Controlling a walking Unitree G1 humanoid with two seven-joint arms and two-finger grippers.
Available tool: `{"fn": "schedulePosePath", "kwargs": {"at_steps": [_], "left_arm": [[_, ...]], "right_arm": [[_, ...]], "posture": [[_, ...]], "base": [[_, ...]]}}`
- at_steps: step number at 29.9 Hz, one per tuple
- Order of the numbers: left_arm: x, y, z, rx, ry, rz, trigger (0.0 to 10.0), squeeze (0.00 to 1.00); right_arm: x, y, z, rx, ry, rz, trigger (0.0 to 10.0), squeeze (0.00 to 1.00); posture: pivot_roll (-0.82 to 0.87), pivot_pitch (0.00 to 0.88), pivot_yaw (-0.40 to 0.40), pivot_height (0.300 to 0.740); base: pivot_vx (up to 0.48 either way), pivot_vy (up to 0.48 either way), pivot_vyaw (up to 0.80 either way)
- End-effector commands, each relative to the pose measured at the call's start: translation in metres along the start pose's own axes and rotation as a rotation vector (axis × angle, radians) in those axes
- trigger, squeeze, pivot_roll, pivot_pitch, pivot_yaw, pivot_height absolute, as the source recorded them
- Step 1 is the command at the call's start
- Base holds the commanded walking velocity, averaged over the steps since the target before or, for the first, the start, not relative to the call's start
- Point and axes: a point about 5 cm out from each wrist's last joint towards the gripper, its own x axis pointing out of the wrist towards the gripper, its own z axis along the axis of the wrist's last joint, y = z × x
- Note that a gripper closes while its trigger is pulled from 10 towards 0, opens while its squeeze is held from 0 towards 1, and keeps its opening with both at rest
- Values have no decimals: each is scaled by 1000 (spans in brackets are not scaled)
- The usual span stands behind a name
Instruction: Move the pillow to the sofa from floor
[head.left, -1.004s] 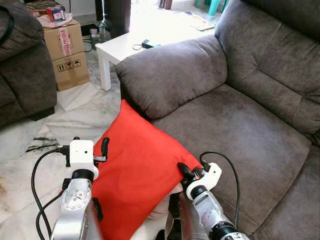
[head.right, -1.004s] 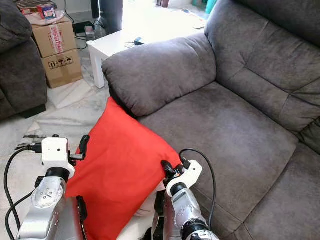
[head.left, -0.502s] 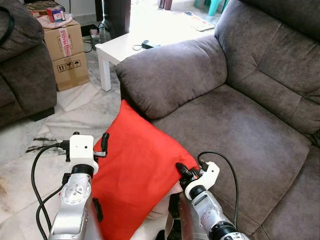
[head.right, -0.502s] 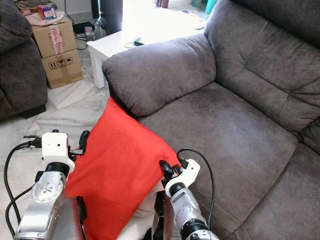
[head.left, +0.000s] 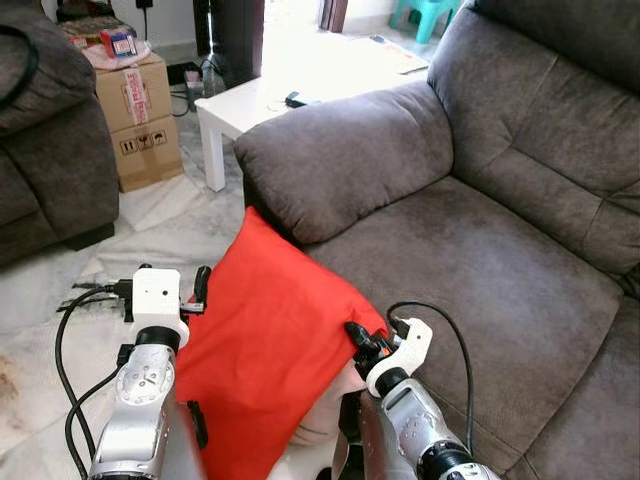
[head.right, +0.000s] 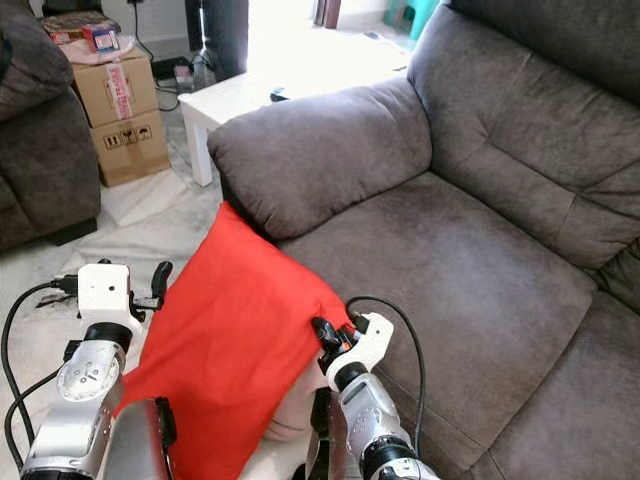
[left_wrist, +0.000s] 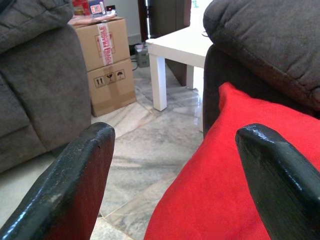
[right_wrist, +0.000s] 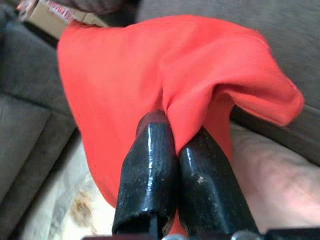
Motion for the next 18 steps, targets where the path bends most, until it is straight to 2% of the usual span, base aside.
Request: {"fn": "schedulePosePath", "kwargs": {"at_steps": [1,9,12,16,18], "left_arm": [[-1,0,-6,-13,21,-11,10000,0],[2,6,-6,-33,24,-2,10000,0],[5,8,-3,-42,14,-3,10000,0],[7,8,-2,-47,9,-3,10000,0],[8,8,-1,-57,3,-6,10000,0]], "right_arm": [[1,0,19,-66,-52,30,10000,0],[4,7,46,-165,-75,156,10000,0],[3,19,56,-220,-72,283,10000,0],[1,24,55,-228,-56,348,10000,0],[-7,31,47,-228,0,460,10000,0]], "posture": [[151,27,-173,531],[148,9,-166,531],[147,0,-162,531],[147,0,-160,531],[150,0,-156,531]], "base": [[0,0,0],[0,0,0],[0,0,0],[0,0,0],[0,0,0]]}}
